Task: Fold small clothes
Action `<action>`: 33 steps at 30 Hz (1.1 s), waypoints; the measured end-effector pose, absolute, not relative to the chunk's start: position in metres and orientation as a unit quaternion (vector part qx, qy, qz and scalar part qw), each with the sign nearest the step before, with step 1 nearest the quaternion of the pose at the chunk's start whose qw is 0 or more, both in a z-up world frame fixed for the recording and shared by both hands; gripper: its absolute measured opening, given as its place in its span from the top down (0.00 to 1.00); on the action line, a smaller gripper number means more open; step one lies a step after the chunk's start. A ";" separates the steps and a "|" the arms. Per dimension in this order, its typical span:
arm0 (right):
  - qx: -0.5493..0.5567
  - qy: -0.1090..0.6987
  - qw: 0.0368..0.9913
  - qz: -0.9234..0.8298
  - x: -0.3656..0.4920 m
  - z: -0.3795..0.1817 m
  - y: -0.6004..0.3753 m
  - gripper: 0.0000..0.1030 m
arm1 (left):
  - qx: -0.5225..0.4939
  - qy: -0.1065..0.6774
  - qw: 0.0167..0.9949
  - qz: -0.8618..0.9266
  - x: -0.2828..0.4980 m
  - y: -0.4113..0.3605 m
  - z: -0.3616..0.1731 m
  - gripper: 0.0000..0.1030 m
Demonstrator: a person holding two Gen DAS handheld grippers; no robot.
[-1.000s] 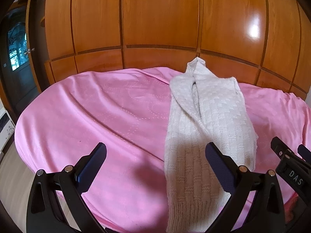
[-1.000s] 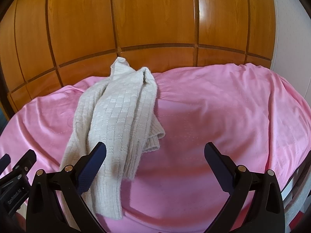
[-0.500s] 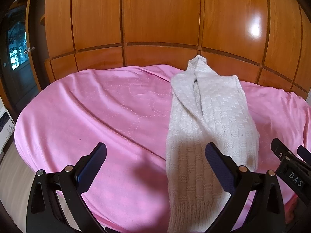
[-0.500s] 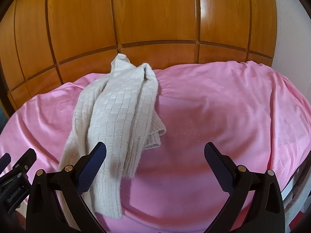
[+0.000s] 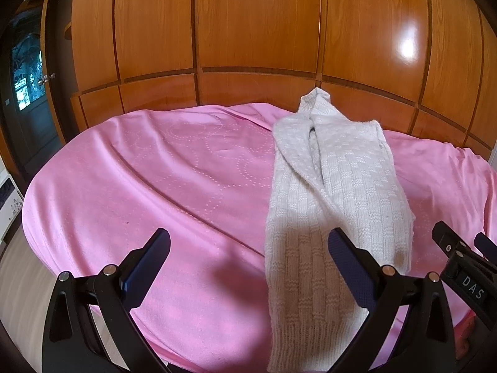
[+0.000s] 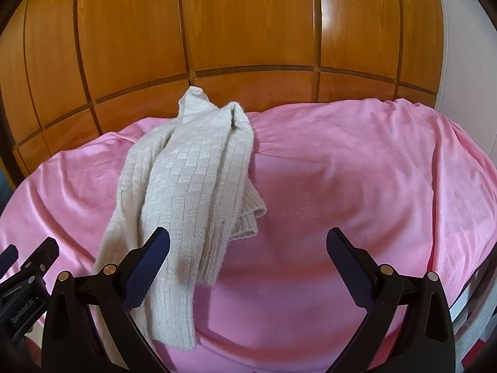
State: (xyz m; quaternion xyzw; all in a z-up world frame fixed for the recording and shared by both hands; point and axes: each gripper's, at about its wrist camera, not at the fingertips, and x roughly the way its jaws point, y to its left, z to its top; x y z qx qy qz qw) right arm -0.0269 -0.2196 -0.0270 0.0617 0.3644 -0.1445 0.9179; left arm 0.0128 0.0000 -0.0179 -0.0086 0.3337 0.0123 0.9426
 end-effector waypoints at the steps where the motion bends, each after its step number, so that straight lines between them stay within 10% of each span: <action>1: 0.062 0.364 0.918 -0.145 -0.027 -0.027 -0.220 0.03 | -0.009 0.334 0.943 0.012 0.013 0.000 -0.018 0.02; 16: 0.077 0.356 0.926 -0.102 -0.029 -0.025 -0.241 0.03 | -0.027 0.360 0.933 -0.006 0.029 0.016 -0.027 0.02; 20: 0.084 0.379 0.920 -0.051 -0.027 -0.031 -0.244 0.37 | -0.074 0.372 0.925 -0.028 0.035 0.033 -0.031 0.03; 25: 0.092 0.439 0.892 0.049 -0.009 -0.056 -0.221 0.54 | -0.102 0.399 0.905 -0.109 0.040 0.023 -0.040 0.04; 33: 0.036 0.504 0.848 0.157 -0.002 -0.077 -0.180 0.93 | -0.090 0.464 0.861 -0.189 0.083 -0.019 -0.062 0.37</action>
